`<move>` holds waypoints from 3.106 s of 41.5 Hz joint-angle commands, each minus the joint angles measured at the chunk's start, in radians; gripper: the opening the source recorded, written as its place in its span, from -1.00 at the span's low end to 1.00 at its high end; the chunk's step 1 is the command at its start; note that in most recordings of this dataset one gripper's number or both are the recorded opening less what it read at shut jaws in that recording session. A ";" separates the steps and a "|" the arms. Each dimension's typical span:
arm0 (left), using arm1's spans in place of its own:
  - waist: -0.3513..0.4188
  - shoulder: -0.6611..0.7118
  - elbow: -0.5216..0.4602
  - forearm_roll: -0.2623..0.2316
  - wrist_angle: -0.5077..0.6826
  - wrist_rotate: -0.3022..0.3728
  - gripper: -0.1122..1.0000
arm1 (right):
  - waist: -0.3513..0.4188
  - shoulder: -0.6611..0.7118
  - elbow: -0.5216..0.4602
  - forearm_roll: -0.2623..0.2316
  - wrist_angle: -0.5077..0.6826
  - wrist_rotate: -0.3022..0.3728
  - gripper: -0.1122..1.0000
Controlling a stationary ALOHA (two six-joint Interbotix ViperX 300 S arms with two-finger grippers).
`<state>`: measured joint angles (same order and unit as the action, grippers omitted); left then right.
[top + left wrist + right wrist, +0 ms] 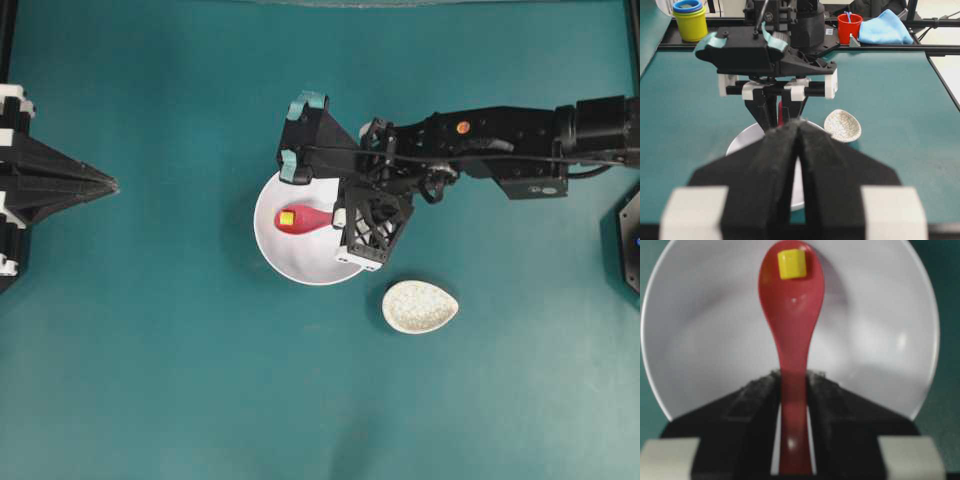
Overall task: Scoop the yellow hexagonal prism block from the bowl with a spoon using the right arm.
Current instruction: 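Lift the spoon carrying the yellow block up out of the bowl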
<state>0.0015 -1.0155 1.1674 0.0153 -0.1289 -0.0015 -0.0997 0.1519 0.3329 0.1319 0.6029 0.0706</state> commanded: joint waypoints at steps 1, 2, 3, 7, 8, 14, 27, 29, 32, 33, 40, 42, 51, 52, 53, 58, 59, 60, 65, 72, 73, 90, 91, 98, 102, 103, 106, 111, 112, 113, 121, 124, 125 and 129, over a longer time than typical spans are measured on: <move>0.000 0.005 -0.031 0.002 -0.006 -0.002 -0.80 | 0.005 -0.021 -0.005 0.002 -0.020 0.003 -0.35; 0.000 0.005 -0.031 0.002 -0.006 -0.002 -0.80 | 0.006 -0.021 0.000 0.002 -0.021 0.003 -0.35; 0.000 0.006 -0.031 0.002 -0.006 -0.002 -0.80 | 0.008 -0.023 0.003 0.002 -0.025 0.003 -0.35; 0.000 0.005 -0.031 0.003 -0.006 -0.002 -0.80 | 0.009 -0.029 0.015 0.003 -0.044 0.003 -0.35; 0.002 0.005 -0.031 0.003 -0.006 -0.002 -0.80 | 0.011 -0.031 0.021 0.003 -0.055 0.003 -0.35; 0.000 0.005 -0.031 0.002 -0.008 -0.002 -0.80 | 0.015 -0.044 0.046 0.005 -0.110 0.005 -0.35; 0.000 0.005 -0.032 0.002 -0.006 -0.002 -0.80 | 0.017 -0.063 0.075 0.005 -0.173 0.026 -0.35; 0.000 0.006 -0.031 0.002 -0.008 -0.002 -0.80 | 0.018 -0.063 0.075 0.005 -0.173 0.026 -0.35; 0.000 0.005 -0.032 0.002 -0.006 -0.002 -0.80 | 0.017 -0.067 0.075 0.005 -0.173 0.026 -0.35; 0.002 0.005 -0.032 0.002 -0.008 -0.002 -0.80 | 0.017 -0.069 0.075 0.005 -0.170 0.026 -0.35; 0.000 0.005 -0.032 0.002 -0.008 -0.002 -0.80 | 0.018 -0.098 0.075 0.003 -0.169 0.025 -0.35; 0.000 0.005 -0.031 0.002 -0.008 -0.002 -0.80 | 0.017 -0.110 0.075 0.002 -0.167 0.025 -0.35; 0.000 0.005 -0.032 0.002 -0.008 -0.002 -0.80 | 0.018 -0.155 0.075 -0.002 -0.160 0.023 -0.35; 0.000 0.005 -0.032 0.002 -0.006 -0.002 -0.80 | 0.017 -0.160 0.075 0.000 -0.158 0.023 -0.35; 0.000 0.005 -0.032 0.002 -0.008 -0.002 -0.80 | 0.017 -0.163 0.075 -0.002 -0.155 0.023 -0.35; 0.000 0.005 -0.032 0.002 -0.008 -0.002 -0.80 | 0.017 -0.186 0.074 -0.006 -0.140 0.023 -0.35; 0.000 0.005 -0.032 0.002 -0.008 -0.002 -0.80 | 0.017 -0.192 0.074 -0.008 -0.135 0.023 -0.35; 0.000 0.005 -0.032 0.002 -0.008 -0.002 -0.80 | 0.017 -0.196 0.074 -0.009 -0.132 0.023 -0.35; 0.000 0.005 -0.032 0.002 -0.008 -0.003 -0.80 | 0.017 -0.229 0.071 -0.018 -0.120 0.023 -0.35; 0.000 0.005 -0.032 0.002 -0.006 -0.005 -0.80 | 0.017 -0.281 0.061 -0.032 -0.091 0.023 -0.35; 0.000 0.005 -0.032 0.002 -0.008 -0.005 -0.80 | 0.017 -0.290 0.061 -0.035 -0.083 0.023 -0.35; 0.000 0.005 -0.034 0.002 -0.008 -0.005 -0.80 | 0.012 -0.371 0.052 -0.043 -0.021 0.023 -0.35; 0.000 0.005 -0.034 0.002 -0.009 -0.005 -0.80 | 0.012 -0.371 0.052 -0.043 -0.021 0.021 -0.35; 0.000 0.005 -0.034 0.002 -0.009 -0.005 -0.80 | 0.009 -0.370 0.052 -0.048 -0.021 0.020 -0.35; 0.000 0.005 -0.034 0.002 -0.011 -0.002 -0.80 | 0.008 -0.370 0.052 -0.049 -0.021 0.020 -0.35; 0.000 0.005 -0.034 0.002 -0.011 0.002 -0.80 | 0.008 -0.371 0.052 -0.049 -0.021 0.020 -0.35; 0.000 0.005 -0.034 0.002 -0.014 0.003 -0.80 | 0.008 -0.370 0.052 -0.049 -0.021 0.021 -0.35; 0.000 0.005 -0.034 0.002 -0.023 0.008 -0.80 | 0.009 -0.371 0.052 -0.049 -0.021 0.023 -0.35; 0.000 0.006 -0.034 0.002 -0.025 0.008 -0.80 | 0.008 -0.371 0.052 -0.049 -0.023 0.023 -0.35; 0.000 0.005 -0.034 0.002 -0.023 0.008 -0.80 | 0.008 -0.370 0.052 -0.049 -0.023 0.023 -0.35; 0.000 0.006 -0.034 0.002 -0.021 0.006 -0.80 | 0.009 -0.370 0.052 -0.049 -0.026 0.023 -0.35; 0.000 0.005 -0.034 0.002 -0.020 0.005 -0.80 | 0.008 -0.370 0.054 -0.049 -0.026 0.023 -0.35; 0.000 0.005 -0.034 0.002 -0.020 0.005 -0.80 | 0.008 -0.371 0.052 -0.049 -0.026 0.023 -0.35; 0.000 0.005 -0.034 0.002 -0.020 0.006 -0.80 | 0.008 -0.370 0.054 -0.049 -0.026 0.023 -0.35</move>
<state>0.0015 -1.0155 1.1643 0.0153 -0.1427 0.0046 -0.0936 -0.1917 0.4096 0.0844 0.5844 0.0936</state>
